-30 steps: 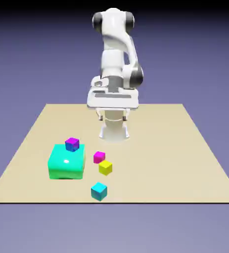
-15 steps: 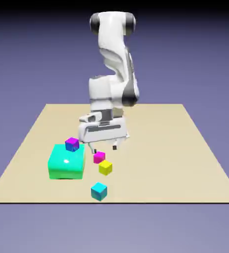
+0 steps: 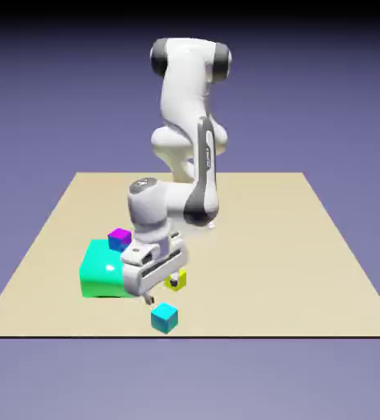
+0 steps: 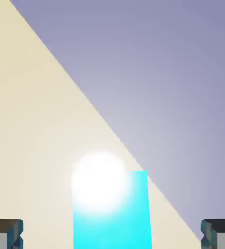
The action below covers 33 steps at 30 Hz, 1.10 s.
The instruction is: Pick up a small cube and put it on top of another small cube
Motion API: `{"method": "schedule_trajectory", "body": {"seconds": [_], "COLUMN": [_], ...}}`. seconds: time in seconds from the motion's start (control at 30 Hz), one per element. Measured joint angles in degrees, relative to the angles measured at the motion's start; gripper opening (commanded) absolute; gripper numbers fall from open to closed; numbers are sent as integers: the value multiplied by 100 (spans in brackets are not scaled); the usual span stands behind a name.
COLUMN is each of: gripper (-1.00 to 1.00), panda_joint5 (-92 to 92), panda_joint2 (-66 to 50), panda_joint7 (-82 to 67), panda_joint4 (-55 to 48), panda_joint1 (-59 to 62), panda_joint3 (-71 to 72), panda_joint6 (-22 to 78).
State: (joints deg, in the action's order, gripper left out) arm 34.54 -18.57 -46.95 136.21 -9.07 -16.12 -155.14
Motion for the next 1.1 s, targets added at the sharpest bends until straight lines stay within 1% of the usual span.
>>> {"method": "schedule_trajectory", "body": {"seconds": [0.17,0.2,0.27,0.47,1.1], "gripper": [0,-100,-100,-100,-100], "panda_joint5": [870,917,917,-132,-3569], "panda_joint2": [-1037,-1092,-1092,152,4098], "panda_joint7": [-710,-748,-748,14,368], "panda_joint4": [-407,-429,-429,70,1897], "panda_joint1": [506,533,533,56,1512], "panda_joint3": [748,788,788,-53,-1435], "panda_joint6": [-626,-659,-655,79,1953]}}
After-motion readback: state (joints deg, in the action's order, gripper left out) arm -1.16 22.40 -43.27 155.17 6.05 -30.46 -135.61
